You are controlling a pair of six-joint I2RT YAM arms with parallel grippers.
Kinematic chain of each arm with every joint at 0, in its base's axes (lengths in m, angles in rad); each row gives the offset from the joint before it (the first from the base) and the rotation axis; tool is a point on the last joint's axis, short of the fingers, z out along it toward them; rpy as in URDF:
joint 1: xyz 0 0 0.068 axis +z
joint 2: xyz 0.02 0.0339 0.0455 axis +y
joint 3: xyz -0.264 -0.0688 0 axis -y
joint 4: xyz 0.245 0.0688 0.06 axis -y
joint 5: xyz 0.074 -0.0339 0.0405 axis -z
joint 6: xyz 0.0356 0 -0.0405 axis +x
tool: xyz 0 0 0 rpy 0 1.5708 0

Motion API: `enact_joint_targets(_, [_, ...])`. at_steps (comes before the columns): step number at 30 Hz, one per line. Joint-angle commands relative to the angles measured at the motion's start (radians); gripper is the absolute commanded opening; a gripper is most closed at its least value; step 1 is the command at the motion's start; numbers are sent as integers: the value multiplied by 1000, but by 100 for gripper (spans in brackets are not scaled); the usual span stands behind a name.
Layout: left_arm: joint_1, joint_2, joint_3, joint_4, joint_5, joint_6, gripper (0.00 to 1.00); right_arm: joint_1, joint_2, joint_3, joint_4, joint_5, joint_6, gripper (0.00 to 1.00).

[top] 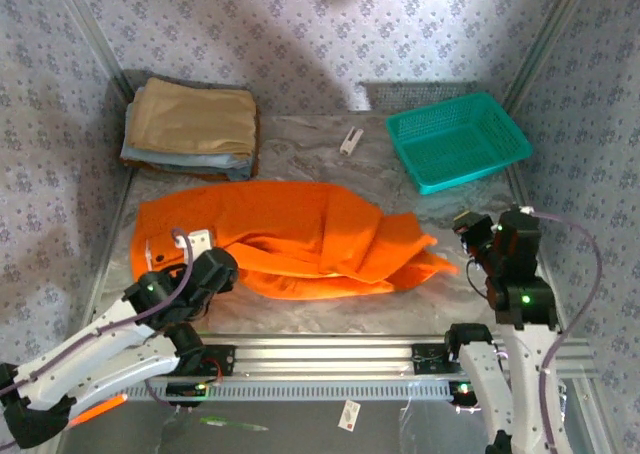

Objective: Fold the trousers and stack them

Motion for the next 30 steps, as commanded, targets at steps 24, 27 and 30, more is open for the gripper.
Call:
enact_joint_targets(24, [63,17,8,38,48,98,0,414,60,-610,225,-113,323,72])
enact_joint_targets(27, [63,14,3,42,51,95,0,448,123,-619,266,-104,358,73])
enact_joint_targets(30, [63,14,1,43,51,96,0,445,167,-615,297,-83,358,56])
